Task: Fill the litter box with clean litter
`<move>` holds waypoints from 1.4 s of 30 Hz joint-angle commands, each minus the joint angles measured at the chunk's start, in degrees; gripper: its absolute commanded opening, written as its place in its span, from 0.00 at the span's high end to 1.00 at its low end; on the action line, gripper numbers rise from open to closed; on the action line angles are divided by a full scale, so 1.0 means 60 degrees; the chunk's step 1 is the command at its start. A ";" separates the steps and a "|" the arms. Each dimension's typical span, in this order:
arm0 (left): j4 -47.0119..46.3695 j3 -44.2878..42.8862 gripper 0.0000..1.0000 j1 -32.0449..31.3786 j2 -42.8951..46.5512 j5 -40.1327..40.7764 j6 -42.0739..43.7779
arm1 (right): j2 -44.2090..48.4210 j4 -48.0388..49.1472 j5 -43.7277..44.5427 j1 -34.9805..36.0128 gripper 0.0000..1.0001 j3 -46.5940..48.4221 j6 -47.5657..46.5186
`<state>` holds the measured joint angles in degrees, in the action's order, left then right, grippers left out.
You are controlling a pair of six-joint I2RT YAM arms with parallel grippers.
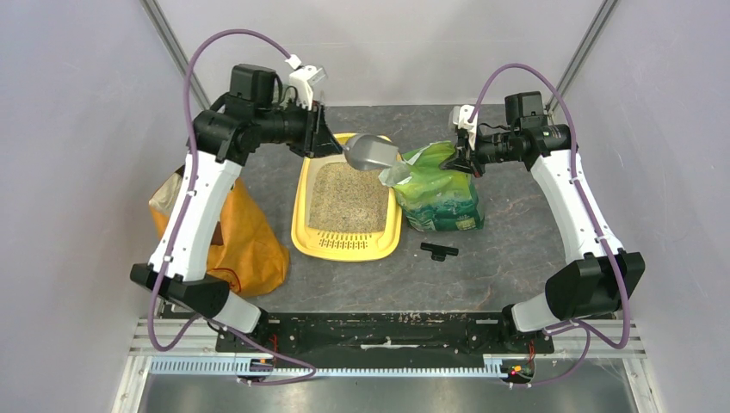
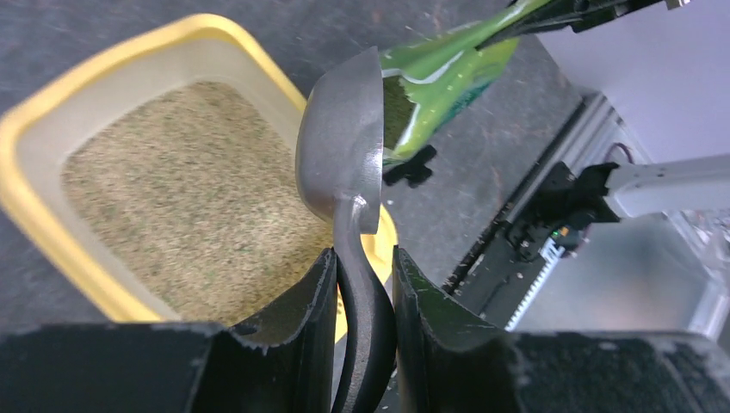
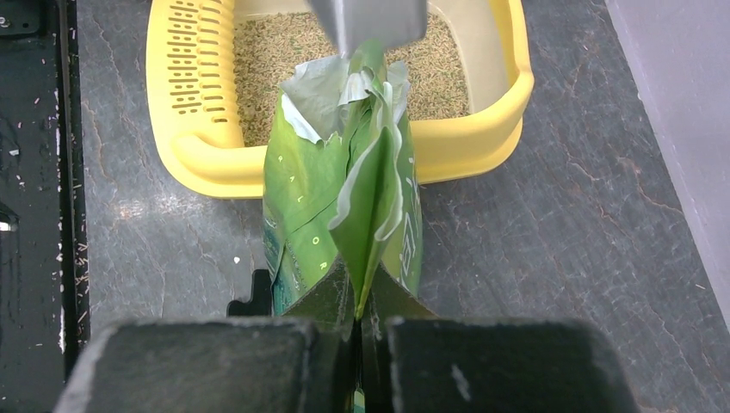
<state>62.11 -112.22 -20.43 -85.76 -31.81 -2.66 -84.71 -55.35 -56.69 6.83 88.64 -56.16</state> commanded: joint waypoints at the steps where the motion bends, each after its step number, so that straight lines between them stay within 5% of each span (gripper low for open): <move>1: -0.0526 0.0085 0.98 -0.0233 -0.0244 -0.1393 -0.0495 | 0.0465 0.0439 -0.0475 -0.0039 1.00 0.0528 -0.0256; 11: -0.0488 0.0606 0.98 -0.0685 -0.0715 -0.0967 -0.0026 | 0.0549 0.0436 -0.0488 -0.0026 1.00 0.0401 -0.0376; 18: -0.0449 -0.0568 0.98 -0.1239 -0.1826 -0.0253 -0.0479 | 0.0566 0.0480 -0.0543 -0.0032 1.00 0.0287 -0.0461; 42: -0.0486 -0.0997 0.98 -0.3841 -0.4331 0.4801 -0.2589 | 0.0483 0.0425 -0.0456 -0.0033 1.00 0.0278 -0.0597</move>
<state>59.27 -117.43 -42.59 -109.65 -9.21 -14.79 -84.42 -56.12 -56.69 6.85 88.53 -58.65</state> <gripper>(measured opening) 0.323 0.009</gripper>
